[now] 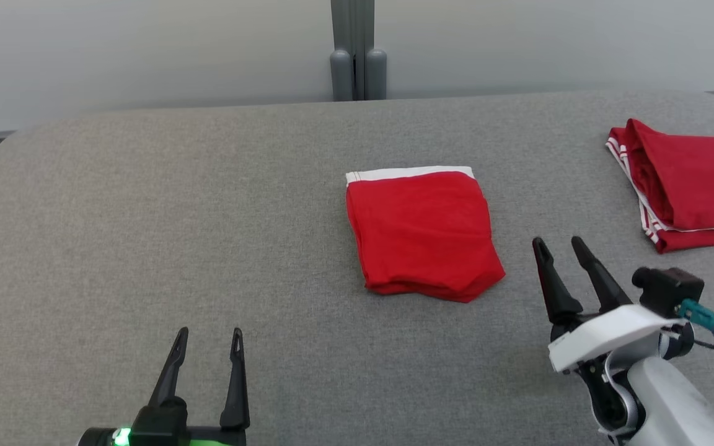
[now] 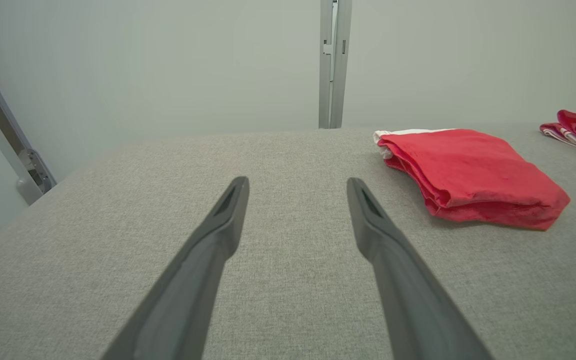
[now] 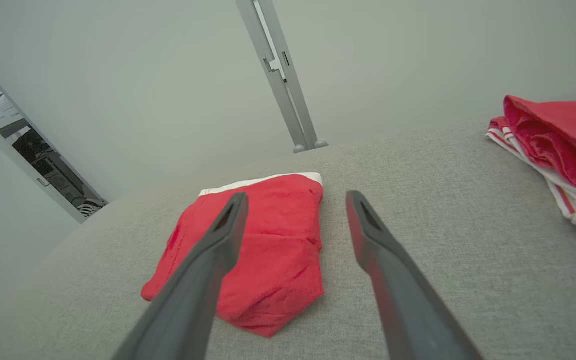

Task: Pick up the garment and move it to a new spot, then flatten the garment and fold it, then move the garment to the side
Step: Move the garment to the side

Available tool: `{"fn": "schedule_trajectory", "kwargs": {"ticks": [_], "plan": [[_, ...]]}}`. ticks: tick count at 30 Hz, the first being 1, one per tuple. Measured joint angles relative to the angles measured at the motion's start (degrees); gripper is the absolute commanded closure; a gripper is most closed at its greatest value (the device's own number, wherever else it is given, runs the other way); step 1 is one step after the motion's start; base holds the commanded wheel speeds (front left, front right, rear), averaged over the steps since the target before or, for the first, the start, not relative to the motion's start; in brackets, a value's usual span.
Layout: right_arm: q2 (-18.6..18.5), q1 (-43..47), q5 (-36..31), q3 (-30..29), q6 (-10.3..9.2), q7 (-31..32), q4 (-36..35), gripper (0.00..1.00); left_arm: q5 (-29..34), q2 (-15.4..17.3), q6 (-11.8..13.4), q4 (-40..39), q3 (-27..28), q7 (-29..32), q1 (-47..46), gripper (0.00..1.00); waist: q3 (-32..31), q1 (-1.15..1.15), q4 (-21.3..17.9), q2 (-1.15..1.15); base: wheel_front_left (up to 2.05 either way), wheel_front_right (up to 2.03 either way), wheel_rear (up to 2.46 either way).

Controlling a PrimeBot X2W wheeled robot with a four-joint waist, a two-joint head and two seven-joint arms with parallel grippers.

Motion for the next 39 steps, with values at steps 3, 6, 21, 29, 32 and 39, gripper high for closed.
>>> {"fn": "schedule_trajectory", "kwargs": {"ticks": [3,6,21,29,32,39], "plan": [[-3.6,-5.3,8.5,4.4,0.00,0.2,3.8,0.00,-0.1,0.0,-0.2,-0.3,-0.7,0.0,-1.8,0.00,2.0,0.00,0.7,0.00,0.00,0.00,0.00],[-7.2,-10.0,17.0,8.8,0.00,3.6,5.8,0.00,-0.5,0.0,-0.2,-0.8,-1.5,0.0,-3.6,0.00,4.1,0.00,1.4,0.00,0.00,0.00,0.00],[-15.1,-22.4,38.3,20.4,-0.01,12.0,10.3,0.00,-0.9,0.0,0.1,-0.8,-4.0,0.0,-9.9,0.00,14.6,0.00,4.4,0.00,0.00,0.00,0.00],[-16.0,-25.7,42.0,26.0,0.00,10.9,10.8,1.00,-0.8,0.0,0.8,-0.6,-4.9,0.0,-11.4,0.00,17.4,0.00,5.2,0.00,0.00,0.00,0.00],[-17.0,-26.3,42.5,27.7,0.00,9.9,9.8,1.00,-0.7,0.0,0.9,-0.6,-4.7,0.0,-11.5,0.00,17.4,0.00,4.5,0.00,0.00,0.00,0.00],[-22.9,-29.8,40.3,32.3,0.00,7.1,7.8,1.00,-0.5,0.0,0.6,-0.8,-4.4,0.0,-12.0,0.00,17.4,0.00,1.7,0.00,0.00,0.00,0.00]]}}
